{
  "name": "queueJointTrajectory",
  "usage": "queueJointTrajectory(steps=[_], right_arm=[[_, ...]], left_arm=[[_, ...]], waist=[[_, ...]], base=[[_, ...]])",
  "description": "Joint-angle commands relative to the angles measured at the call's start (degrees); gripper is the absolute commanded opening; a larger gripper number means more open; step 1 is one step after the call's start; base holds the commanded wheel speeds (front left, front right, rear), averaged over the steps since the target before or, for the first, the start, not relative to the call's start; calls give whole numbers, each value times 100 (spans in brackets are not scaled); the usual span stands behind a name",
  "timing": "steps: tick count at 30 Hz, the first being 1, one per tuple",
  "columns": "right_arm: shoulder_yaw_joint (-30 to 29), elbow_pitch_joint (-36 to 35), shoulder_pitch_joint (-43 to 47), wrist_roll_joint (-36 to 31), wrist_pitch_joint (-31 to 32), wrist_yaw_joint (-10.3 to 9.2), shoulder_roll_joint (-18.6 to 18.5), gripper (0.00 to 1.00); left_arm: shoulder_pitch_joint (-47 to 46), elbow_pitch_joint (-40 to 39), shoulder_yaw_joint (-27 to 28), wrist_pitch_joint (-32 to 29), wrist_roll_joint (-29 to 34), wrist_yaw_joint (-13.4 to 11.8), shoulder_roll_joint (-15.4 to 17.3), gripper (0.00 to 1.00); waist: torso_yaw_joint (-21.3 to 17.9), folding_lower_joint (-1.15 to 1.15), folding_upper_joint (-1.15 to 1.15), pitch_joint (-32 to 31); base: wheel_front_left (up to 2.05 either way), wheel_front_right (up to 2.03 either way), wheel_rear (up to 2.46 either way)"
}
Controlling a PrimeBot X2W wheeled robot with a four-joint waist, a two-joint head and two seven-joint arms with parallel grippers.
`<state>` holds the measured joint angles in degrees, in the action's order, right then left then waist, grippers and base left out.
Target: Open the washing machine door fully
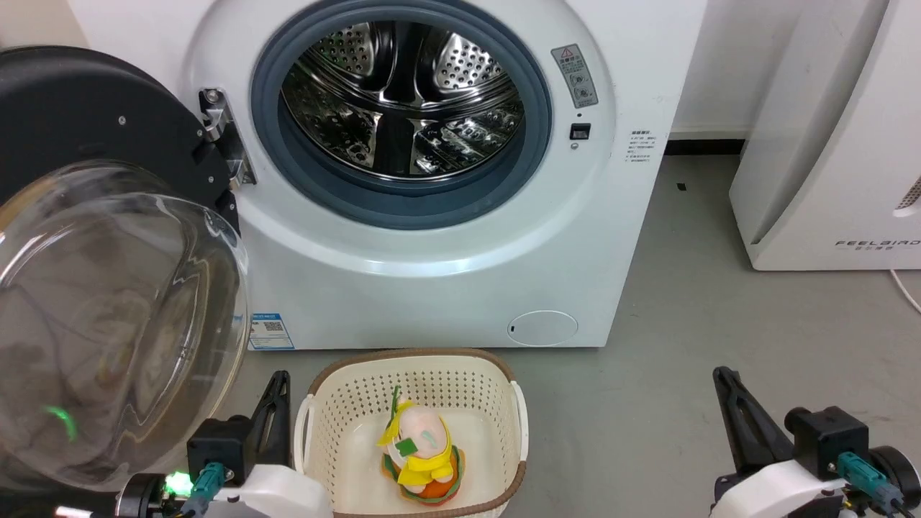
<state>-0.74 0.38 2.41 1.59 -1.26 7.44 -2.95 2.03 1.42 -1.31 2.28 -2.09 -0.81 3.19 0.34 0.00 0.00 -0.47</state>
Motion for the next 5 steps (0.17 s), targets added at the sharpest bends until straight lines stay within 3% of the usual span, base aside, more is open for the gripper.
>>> queueJointTrajectory(steps=[1, 5], right_arm=[[17, -30, -108, -29, 15, 4, 6, 0], [28, -32, -132, -53, 35, 4, 6, 0]], left_arm=[[-106, -32, 19, -18, 59, 31, -4, 0], [-124, -53, 40, -57, 87, 40, -9, 0]], waist=[[-1, 0, 0, 2], [-7, 0, 0, 10]], base=[[0, 0, 0], [0, 0, 0]])
